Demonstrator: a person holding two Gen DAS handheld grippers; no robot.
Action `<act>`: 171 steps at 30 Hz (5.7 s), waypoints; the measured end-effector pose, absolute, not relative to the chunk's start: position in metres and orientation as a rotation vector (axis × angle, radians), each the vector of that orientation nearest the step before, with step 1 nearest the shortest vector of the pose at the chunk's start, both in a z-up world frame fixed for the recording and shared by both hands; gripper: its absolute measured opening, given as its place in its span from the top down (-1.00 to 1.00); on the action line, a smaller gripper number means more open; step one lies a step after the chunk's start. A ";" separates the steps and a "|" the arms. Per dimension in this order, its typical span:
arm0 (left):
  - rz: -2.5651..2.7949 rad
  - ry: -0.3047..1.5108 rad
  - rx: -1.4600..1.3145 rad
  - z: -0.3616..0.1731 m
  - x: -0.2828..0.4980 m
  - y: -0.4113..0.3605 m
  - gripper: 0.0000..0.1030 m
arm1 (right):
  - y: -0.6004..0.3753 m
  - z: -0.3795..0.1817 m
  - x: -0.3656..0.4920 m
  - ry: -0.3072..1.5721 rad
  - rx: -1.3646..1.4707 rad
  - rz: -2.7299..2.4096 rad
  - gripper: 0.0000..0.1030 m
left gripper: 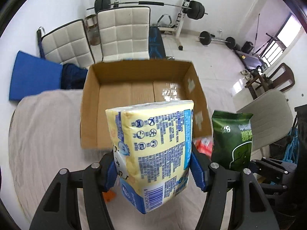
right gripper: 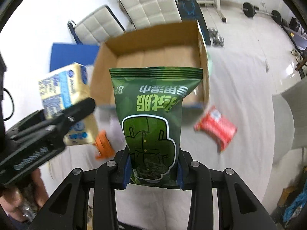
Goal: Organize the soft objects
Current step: 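Carry the carton and green bag into the box and open both tools, then grasp the lilac towel with the left tool while the right tool grasps the blue stick pack, then carry the towel and stick pack into the box and release both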
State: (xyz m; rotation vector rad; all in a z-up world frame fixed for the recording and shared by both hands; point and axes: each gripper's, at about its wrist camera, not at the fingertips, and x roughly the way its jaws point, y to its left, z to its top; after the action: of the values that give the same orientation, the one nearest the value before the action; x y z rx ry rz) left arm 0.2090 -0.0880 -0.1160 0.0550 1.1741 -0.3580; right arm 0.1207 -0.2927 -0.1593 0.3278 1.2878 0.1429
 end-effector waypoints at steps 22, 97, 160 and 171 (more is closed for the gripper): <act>-0.486 1.518 -0.180 -0.271 0.423 -0.110 -0.20 | -0.298 -0.310 0.358 1.434 0.258 0.033 0.25; -0.243 1.074 -0.033 -0.110 0.192 0.003 -0.99 | -0.229 -0.160 0.123 1.102 0.031 0.026 -1.00; -0.160 1.568 0.029 -0.345 0.104 -0.072 0.30 | -0.204 -0.391 0.059 1.661 0.247 -0.079 0.51; -0.250 1.455 0.004 -0.261 0.063 -0.079 0.30 | -0.231 -0.309 0.034 1.552 0.316 -0.009 0.52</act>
State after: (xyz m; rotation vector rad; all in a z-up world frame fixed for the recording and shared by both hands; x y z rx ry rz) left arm 0.0632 -0.0794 -0.2608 0.0042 1.4550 -0.2499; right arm 0.0340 -0.2312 -0.3090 0.3163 1.5515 -0.0092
